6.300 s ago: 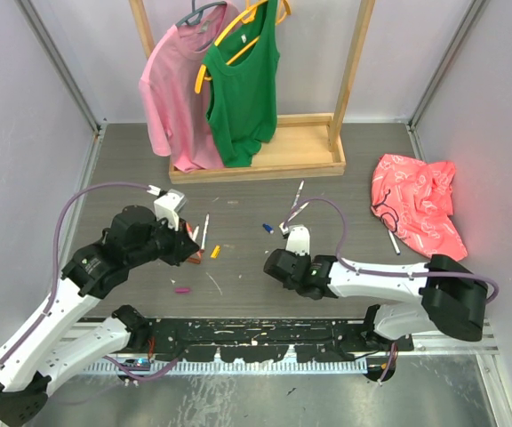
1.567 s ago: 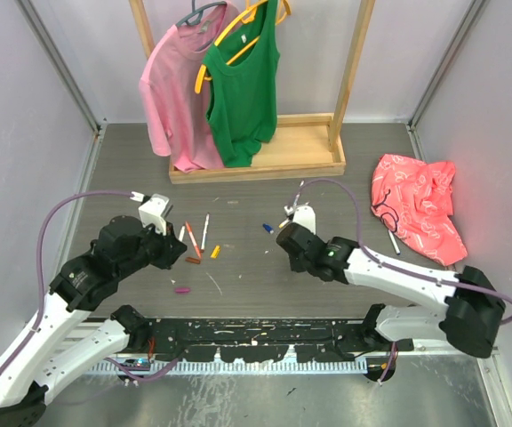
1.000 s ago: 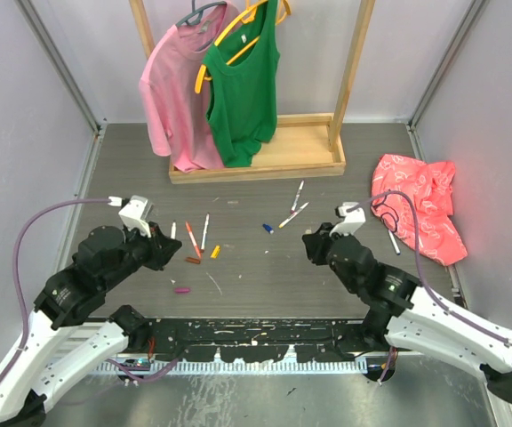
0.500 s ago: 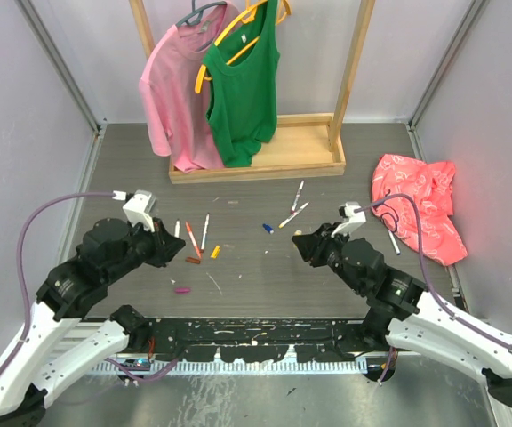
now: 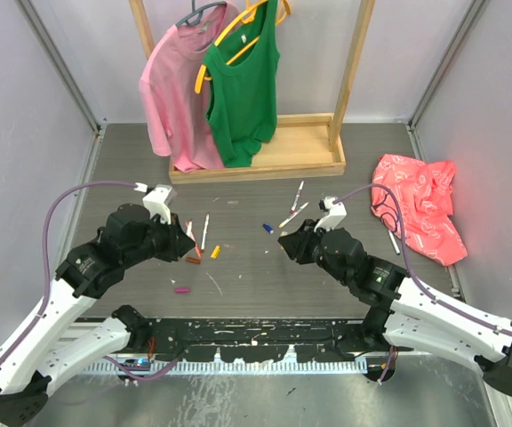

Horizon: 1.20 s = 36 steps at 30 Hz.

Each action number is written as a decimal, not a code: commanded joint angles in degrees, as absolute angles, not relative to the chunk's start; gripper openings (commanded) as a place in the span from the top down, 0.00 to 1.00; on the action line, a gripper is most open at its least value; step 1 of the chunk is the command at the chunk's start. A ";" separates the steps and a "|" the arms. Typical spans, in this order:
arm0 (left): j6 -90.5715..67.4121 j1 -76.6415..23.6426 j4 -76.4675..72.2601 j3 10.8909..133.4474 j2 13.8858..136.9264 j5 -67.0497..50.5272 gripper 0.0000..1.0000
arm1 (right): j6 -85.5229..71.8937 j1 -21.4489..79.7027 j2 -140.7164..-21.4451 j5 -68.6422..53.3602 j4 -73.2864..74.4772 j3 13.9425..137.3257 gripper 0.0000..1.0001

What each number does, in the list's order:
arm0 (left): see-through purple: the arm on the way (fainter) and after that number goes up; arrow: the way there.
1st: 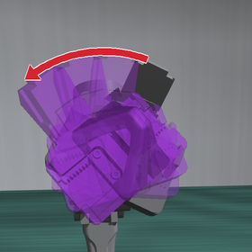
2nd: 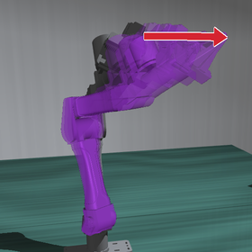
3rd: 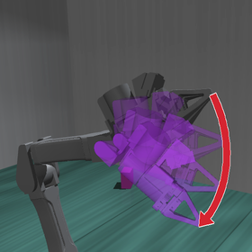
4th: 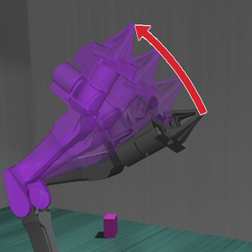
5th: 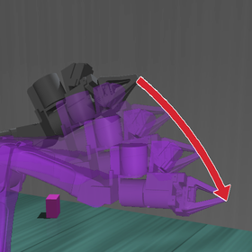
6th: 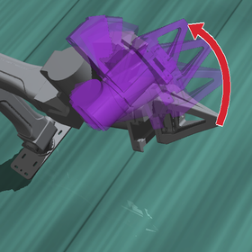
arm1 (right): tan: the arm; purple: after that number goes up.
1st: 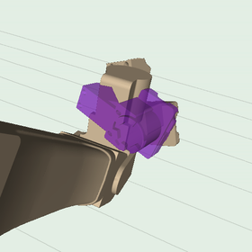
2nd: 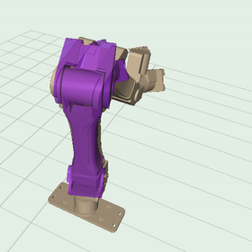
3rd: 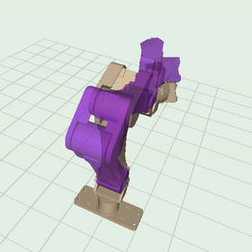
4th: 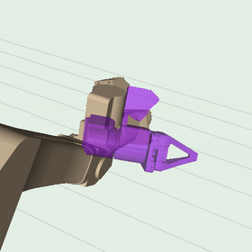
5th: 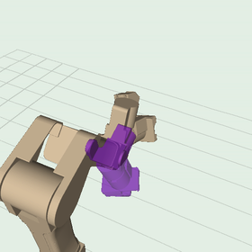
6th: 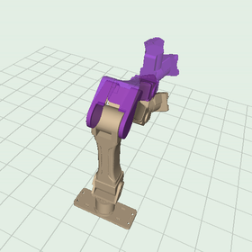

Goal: Insert the pens into the pen caps
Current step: Insert the pen cap onto the pen.

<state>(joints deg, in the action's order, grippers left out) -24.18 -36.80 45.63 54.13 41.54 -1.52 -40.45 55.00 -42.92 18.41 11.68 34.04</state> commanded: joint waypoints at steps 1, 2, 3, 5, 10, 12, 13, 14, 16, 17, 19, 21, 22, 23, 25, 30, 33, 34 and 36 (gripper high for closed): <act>-24.02 -36.95 40.88 56.39 41.64 -4.89 1.00 | -42.04 54.93 -43.54 19.76 5.36 36.91 1.00; -24.00 -37.00 39.64 56.14 41.47 -5.41 1.00 | -42.31 54.93 -43.59 19.21 3.41 36.54 1.00; -23.94 -36.98 38.34 55.87 41.14 -5.86 1.00 | -42.35 54.93 -43.47 18.38 0.95 36.05 1.00; -23.85 -37.00 36.29 55.64 40.69 -6.19 1.00 | -42.53 54.93 -43.77 17.16 -3.80 35.32 1.00; -22.35 -36.96 31.78 55.59 40.85 -6.17 1.00 | -39.71 54.93 -47.60 14.05 -15.44 35.83 1.00; -21.41 -37.00 30.64 56.00 42.16 -8.93 1.00 | -37.74 54.93 -49.27 13.50 -18.62 37.22 1.00; -21.47 -36.98 29.84 56.13 42.71 -11.65 1.00 | -37.38 54.92 -50.06 13.45 -21.35 37.46 1.00; -21.94 -37.00 28.66 55.99 43.13 -14.03 1.00 | -37.10 54.93 -50.66 13.45 -23.40 37.56 1.00; -23.91 -36.99 24.73 54.79 43.18 -17.72 1.00 | -37.02 54.93 -51.78 13.42 -27.21 37.88 1.00; -25.24 -36.99 23.08 54.05 43.04 -18.20 1.00 | -37.00 54.93 -52.23 13.40 -29.03 38.05 1.00; -28.06 -37.00 21.18 53.17 42.94 -16.51 1.00 | -37.04 54.93 -53.21 13.09 -32.07 38.57 1.00; -29.56 -36.98 20.56 52.96 43.42 -16.08 1.00 | -37.09 54.93 -54.14 13.07 -34.24 39.17 1.00; -30.08 -37.00 20.28 52.93 43.68 -16.36 1.00 | -37.20 54.93 -54.67 13.08 -35.10 39.39 1.00; -30.62 -36.99 19.76 52.71 43.84 -16.85 1.00 | -37.25 54.92 -55.27 13.08 -35.86 39.83 1.00; -30.97 -36.96 18.39 51.96 43.44 -17.76 1.00 | -37.26 54.89 -56.43 13.09 -37.06 40.65 1.00; -30.65 -36.99 16.69 51.02 42.61 -16.97 1.00 | -36.86 54.91 -57.97 9.41 -41.56 42.31 1.00; -31.48 -36.98 18.09 51.93 42.68 -12.65 1.00 | -36.37 54.89 -58.69 8.83 -42.30 43.83 1.00; -31.40 -37.00 19.50 52.84 42.80 -10.78 1.00 | -36.25 54.93 -58.85 8.67 -41.67 44.66 1.00; -31.26 -37.00 22.88 54.92 43.42 -7.71 1.00 | -35.45 54.80 -59.22 8.26 -39.53 46.51 1.00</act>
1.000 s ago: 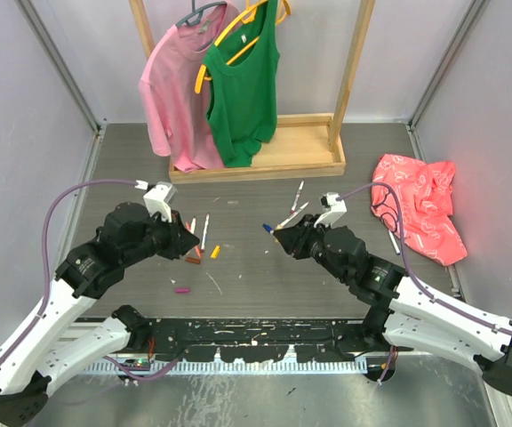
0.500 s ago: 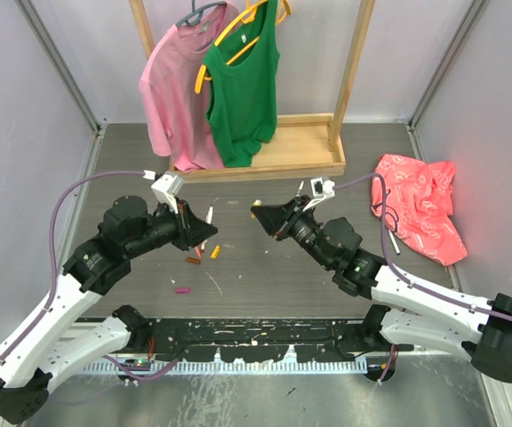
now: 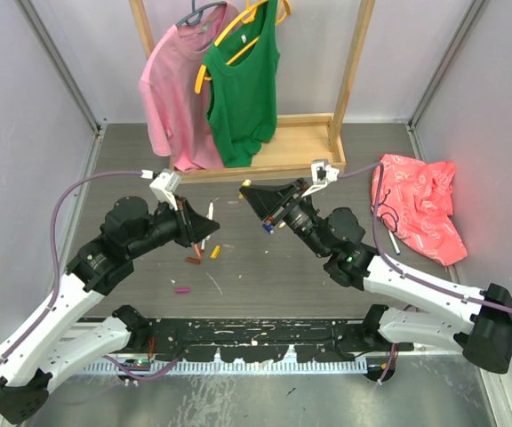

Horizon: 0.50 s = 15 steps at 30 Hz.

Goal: Insert the pens into the pen caps
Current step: Insert the pen cap onto the pen.

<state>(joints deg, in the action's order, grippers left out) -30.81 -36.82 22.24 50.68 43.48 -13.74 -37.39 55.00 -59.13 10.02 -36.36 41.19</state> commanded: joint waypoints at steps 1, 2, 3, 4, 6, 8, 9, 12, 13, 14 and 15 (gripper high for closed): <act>-30.87 -37.00 23.69 55.53 43.63 -7.20 1.00 | -35.22 54.84 -59.35 7.93 -38.98 47.12 1.00; -30.30 -37.00 24.10 56.09 43.81 -7.15 1.00 | -35.16 54.82 -59.49 7.61 -38.72 47.53 1.00; -30.10 -36.96 24.58 56.54 43.92 -7.29 1.00 | -35.06 54.80 -59.69 7.14 -38.55 47.90 1.00; -29.91 -37.00 24.56 56.96 43.90 -7.72 1.00 | -35.07 54.75 -59.77 6.86 -38.44 48.24 1.00; -29.37 -37.00 23.51 56.97 43.58 -9.61 1.00 | -35.24 54.71 -59.89 6.33 -38.20 48.90 1.00; -28.87 -37.00 22.41 56.59 42.96 -10.43 1.00 | -35.33 54.67 -60.07 5.67 -37.86 49.49 1.00; -28.91 -37.00 21.71 56.42 42.90 -10.64 1.00 | -35.49 54.67 -60.07 5.22 -37.88 49.75 1.00; -27.64 -36.98 21.05 57.00 43.07 -13.24 1.00 | -35.47 54.62 -60.05 3.18 -37.86 50.39 1.00; -27.17 -37.00 19.42 56.50 42.71 -15.00 1.00 | -35.18 54.62 -60.14 2.11 -37.94 50.82 1.00; -26.60 -37.00 17.53 55.83 42.20 -16.84 1.00 | -34.79 54.60 -60.13 0.85 -37.99 51.24 1.00; -25.85 -37.00 15.51 55.16 41.62 -18.69 1.00 | -34.42 54.58 -60.15 -0.23 -37.97 51.66 1.00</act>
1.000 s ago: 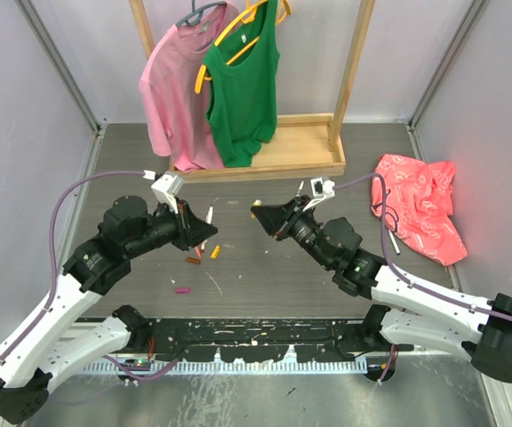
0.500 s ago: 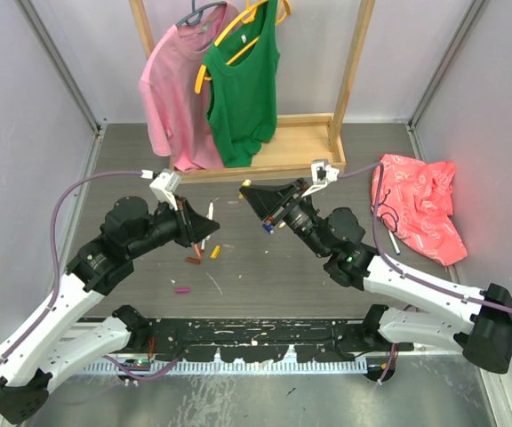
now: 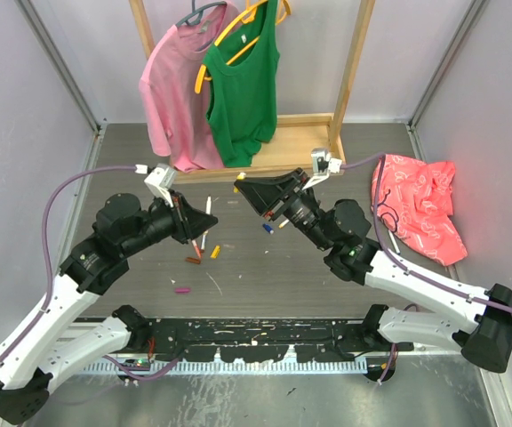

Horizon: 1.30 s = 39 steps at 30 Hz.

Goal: Insert the pens into the pen caps
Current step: Insert the pen cap onto the pen.

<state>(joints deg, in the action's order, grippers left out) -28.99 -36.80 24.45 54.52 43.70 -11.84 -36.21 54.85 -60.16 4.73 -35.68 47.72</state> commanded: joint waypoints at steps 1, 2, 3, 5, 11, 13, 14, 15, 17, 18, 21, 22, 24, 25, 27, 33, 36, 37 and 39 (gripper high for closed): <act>-24.99 -36.98 13.99 54.76 41.20 -20.63 1.00 | -34.20 54.58 -60.12 -1.48 -37.91 52.02 1.00; -23.88 -36.99 13.16 54.77 41.00 -22.22 1.00 | -33.99 54.55 -60.07 -2.43 -37.89 52.30 1.00; -22.76 -36.95 13.07 55.19 41.15 -24.00 1.00 | -33.87 54.55 -59.98 -3.34 -38.00 52.64 1.00; -20.32 -37.00 13.97 56.76 42.05 -27.62 1.00 | -33.74 54.58 -59.84 -5.27 -38.70 52.89 1.00; -19.32 -37.00 12.58 57.88 42.13 -33.55 1.00 | -33.19 54.54 -59.64 -11.08 -43.66 52.20 1.00; -19.30 -37.00 12.50 58.08 41.95 -34.36 1.00 | -33.04 54.58 -59.74 -12.48 -44.83 51.93 1.00; -19.33 -36.96 12.44 58.17 41.85 -34.83 1.00 | -33.09 54.58 -59.73 -13.08 -45.49 51.75 1.00; -19.48 -37.00 12.28 58.12 41.77 -35.33 1.00 | -33.32 54.58 -59.81 -13.54 -46.26 51.61 1.00; -19.64 -36.96 11.99 58.09 41.47 -35.81 1.00 | -33.97 54.58 -60.08 -13.96 -47.38 51.26 1.00; -19.73 -36.95 11.99 58.08 41.26 -35.79 1.00 | -34.22 54.58 -60.20 -13.97 -47.54 51.22 1.00; -20.27 -37.00 11.67 58.12 40.79 -35.63 1.00 | -34.79 54.58 -60.56 -13.86 -47.76 51.18 1.00; -20.49 -36.96 11.48 58.24 40.83 -35.83 1.00 | -35.03 54.58 -60.65 -13.62 -47.98 51.01 1.00; -21.19 -36.96 10.92 58.38 40.87 -36.74 1.00 | -35.56 54.58 -60.74 -13.23 -48.87 50.50 1.00; -21.32 -37.00 10.57 58.41 40.92 -37.06 1.00 | -35.88 54.56 -60.87 -12.85 -49.27 50.24 1.00; -21.44 -37.00 10.33 58.47 40.91 -37.60 1.00 | -36.27 54.58 -61.15 -12.79 -49.33 50.19 1.00; -21.71 -37.00 9.63 58.80 41.00 -38.31 1.00 | -37.05 54.58 -61.79 -13.63 -49.11 50.28 1.00; -22.03 -37.00 9.24 58.93 41.34 -38.46 1.00 | -37.30 54.58 -61.96 -14.10 -49.22 50.27 1.00; -22.18 -37.00 9.11 58.89 41.55 -38.67 1.00 | -37.36 54.58 -62.08 -14.21 -49.22 50.27 1.00; -22.45 -36.97 8.78 58.80 41.66 -38.91 1.00 | -37.35 54.58 -62.28 -14.62 -49.28 50.26 1.00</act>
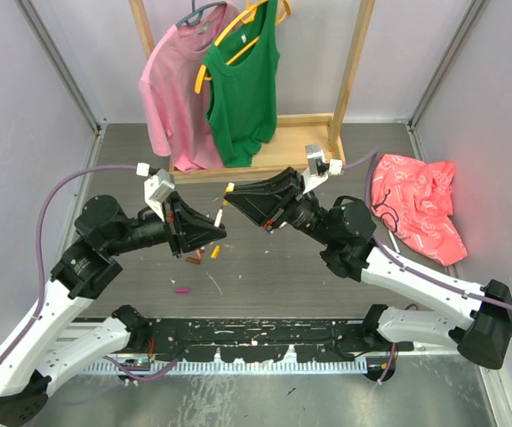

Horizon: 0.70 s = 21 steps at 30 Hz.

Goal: Insert the pens into the pen caps
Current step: Insert the pen cap onto the pen.

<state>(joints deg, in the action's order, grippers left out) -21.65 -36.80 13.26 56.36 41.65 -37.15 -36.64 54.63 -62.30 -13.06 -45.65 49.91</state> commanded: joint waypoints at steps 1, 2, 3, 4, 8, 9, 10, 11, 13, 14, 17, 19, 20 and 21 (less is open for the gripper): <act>-22.54 -37.00 8.57 58.72 41.59 -38.91 1.00 | -37.38 54.58 -62.28 -14.87 -49.42 50.13 1.00; -22.54 -37.00 8.46 58.65 41.57 -38.90 1.00 | -37.28 54.58 -62.29 -14.89 -49.40 50.13 1.00; -22.58 -37.00 8.40 58.63 41.57 -38.92 1.00 | -37.27 54.58 -62.38 -14.81 -49.39 49.98 1.00; -22.59 -37.00 8.29 58.62 41.57 -39.08 1.00 | -37.25 54.58 -62.33 -14.69 -49.47 49.78 1.00; -23.00 -37.00 7.62 58.51 41.59 -39.60 1.00 | -37.54 54.58 -62.73 -14.80 -49.58 49.76 1.00; -23.07 -36.99 7.49 58.52 41.63 -39.75 1.00 | -37.57 54.58 -62.83 -14.85 -49.56 49.85 1.00; -23.10 -37.00 7.47 58.53 41.66 -39.85 1.00 | -37.61 54.58 -62.92 -14.93 -49.61 49.92 1.00; -23.11 -36.99 7.41 58.54 41.66 -40.01 1.00 | -37.70 54.58 -62.93 -14.98 -49.65 49.92 1.00; -23.29 -37.00 7.31 58.55 41.73 -40.32 1.00 | -37.78 54.58 -63.01 -15.11 -49.74 49.84 1.00; -23.29 -37.00 7.30 58.54 41.75 -40.37 1.00 | -37.84 54.58 -63.04 -15.07 -49.82 49.77 1.00; -23.42 -37.00 6.96 58.30 41.79 -40.46 1.00 | -37.96 54.58 -63.05 -15.18 -49.92 49.66 1.00; -23.49 -36.98 6.77 58.06 41.63 -40.26 1.00 | -38.05 54.58 -63.11 -15.35 -50.00 49.67 1.00; -23.47 -37.00 6.69 58.01 41.49 -40.11 1.00 | -38.13 54.58 -63.11 -15.44 -50.01 49.66 1.00; -23.47 -37.00 6.68 57.91 41.42 -39.95 1.00 | -38.21 54.58 -63.06 -15.54 -50.01 49.67 1.00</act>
